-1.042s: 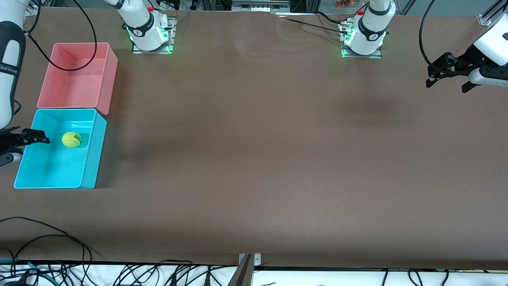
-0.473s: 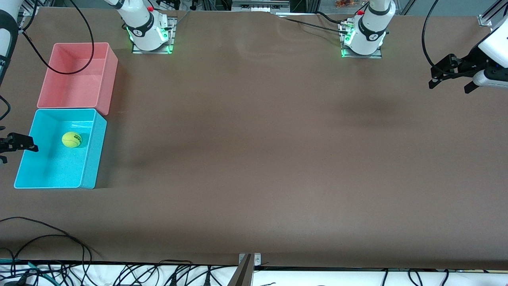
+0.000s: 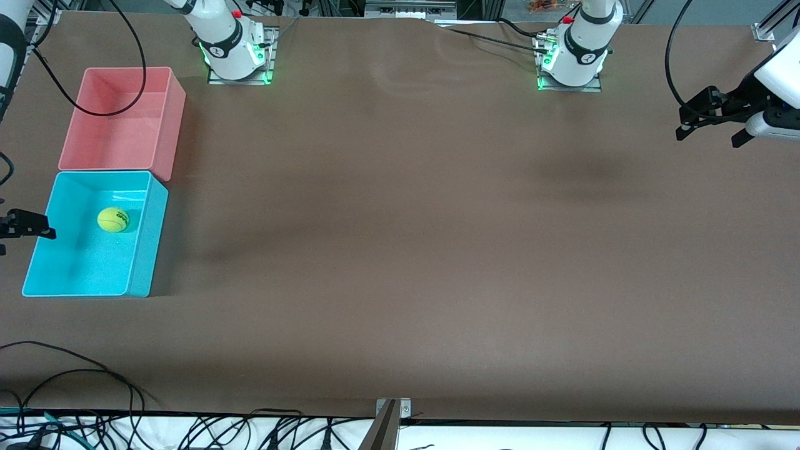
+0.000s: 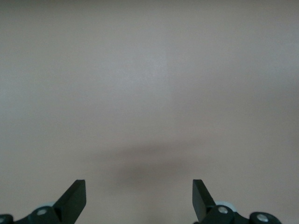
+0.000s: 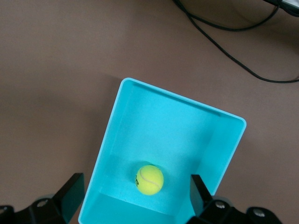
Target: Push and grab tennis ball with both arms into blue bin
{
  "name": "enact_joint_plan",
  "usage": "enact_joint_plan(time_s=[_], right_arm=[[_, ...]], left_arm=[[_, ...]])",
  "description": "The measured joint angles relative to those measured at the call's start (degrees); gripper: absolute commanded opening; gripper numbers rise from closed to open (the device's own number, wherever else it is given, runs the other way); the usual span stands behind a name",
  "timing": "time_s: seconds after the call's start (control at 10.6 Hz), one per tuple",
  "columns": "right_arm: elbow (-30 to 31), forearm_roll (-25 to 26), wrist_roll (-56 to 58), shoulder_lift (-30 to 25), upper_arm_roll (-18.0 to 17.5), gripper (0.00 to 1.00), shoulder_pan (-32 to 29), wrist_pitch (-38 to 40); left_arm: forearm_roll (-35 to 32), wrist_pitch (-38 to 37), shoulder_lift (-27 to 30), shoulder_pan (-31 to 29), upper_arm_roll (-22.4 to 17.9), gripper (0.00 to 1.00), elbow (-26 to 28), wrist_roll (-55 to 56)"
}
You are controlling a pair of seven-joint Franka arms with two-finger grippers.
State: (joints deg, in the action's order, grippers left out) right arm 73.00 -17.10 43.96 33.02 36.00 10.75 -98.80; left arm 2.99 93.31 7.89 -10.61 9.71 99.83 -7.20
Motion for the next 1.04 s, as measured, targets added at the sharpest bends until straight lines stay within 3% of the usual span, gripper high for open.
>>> enact_joint_plan(time_s=[0.66, 0.85, 1.04], right_arm=[[-0.40, 0.10, -15.12, -0.65, -1.05, 1.00, 4.12, -0.03], [-0.20, 0.21, -19.35, -2.01, -2.64, 1.00, 3.92, -0.12], [0.73, 4.25, -26.64, -4.54, -6.84, 1.00, 2.76, -0.75]], left_arm=[[0.00, -1.07, -0.20, -1.36, 0.01, 1.00, 0.00, 0.00], [0.00, -1.28, -0.20, -1.35, 0.07, 1.00, 0.00, 0.00], [0.00, -1.41, -0.20, -1.32, 0.21, 1.00, -0.04, 0.00]])
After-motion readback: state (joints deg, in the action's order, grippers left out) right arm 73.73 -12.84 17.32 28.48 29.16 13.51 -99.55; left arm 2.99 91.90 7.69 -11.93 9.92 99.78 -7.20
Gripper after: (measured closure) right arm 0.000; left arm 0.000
